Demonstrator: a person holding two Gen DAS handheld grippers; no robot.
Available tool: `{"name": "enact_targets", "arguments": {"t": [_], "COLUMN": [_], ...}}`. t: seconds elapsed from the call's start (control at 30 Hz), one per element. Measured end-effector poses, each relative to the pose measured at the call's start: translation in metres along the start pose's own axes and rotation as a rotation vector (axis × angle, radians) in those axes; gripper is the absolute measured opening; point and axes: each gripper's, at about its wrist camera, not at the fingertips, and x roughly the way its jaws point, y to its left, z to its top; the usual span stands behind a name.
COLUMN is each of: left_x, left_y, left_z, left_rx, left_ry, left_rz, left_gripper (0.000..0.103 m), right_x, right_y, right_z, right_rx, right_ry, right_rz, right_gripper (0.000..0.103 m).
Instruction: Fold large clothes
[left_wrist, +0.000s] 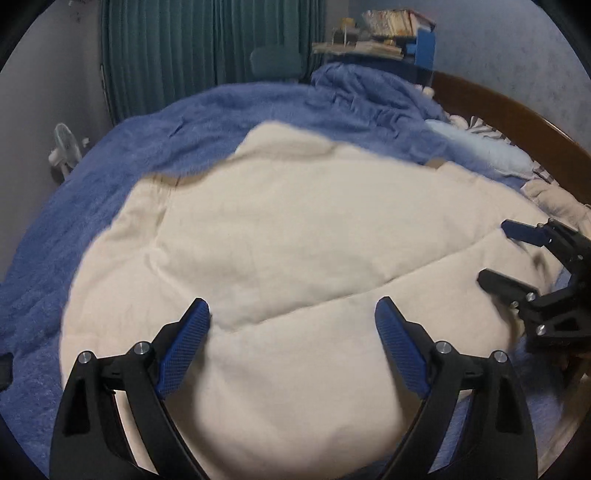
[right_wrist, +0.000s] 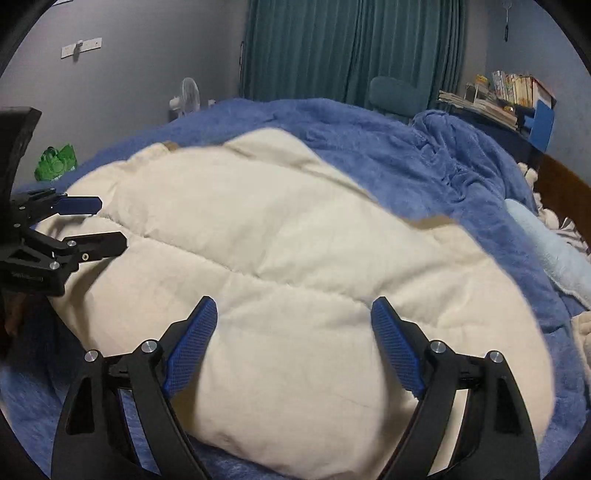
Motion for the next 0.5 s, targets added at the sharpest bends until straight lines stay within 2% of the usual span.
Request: {"name": "enact_targets", "arguments": {"t": [0.07,0.13,0.2,0.27,0.37,0.47,0.5], "left_x": [0.002,0.001,-0.001,-0.005,-0.010,-0.015,-0.013], "left_y": [0.016,0.034,0.044,0.054,0.072,0.099,0.112], "left_z": [-0.007,-0.015,-0.021,-0.028,-0.036,-0.041,-0.044], "left_rx": [-0.070,-0.106,-0.121,-0.133,-0.179,-0.296,-0.374], "left_ry": [0.009,0.009,0.014,0.014,0.021,0.036,0.056], "left_rz": [-0.009,0.033,0.076,0.128,0.165,0.198,0.206], "left_gripper": [0.088,0.088,0.089,0.089,0.089,0.089,0.095], "right_x": [0.000,0.000,-0.003,-0.008,-0.015,-0.019,-0.016], "right_y": [-0.023,-0.041,-0.053,-0.064,-0.084,-0.108,-0.113], "right_z": [-0.008,-0.017,-0.024,-0.032,-0.043,-0.052,-0.052], "right_rx": [0.087,0.165,0.185,0.176,0.235,0.344,0.368], "right_ry": [0.015,0.031,0.046,0.054,0.069,0.088,0.093], "right_rz": [-0.016,-0.042,-0.101,-0.206,-0.277,-0.304,-0.297], "right_gripper": [0.083,0.084,0.084,0.084,0.084,0.084,0.084]}}
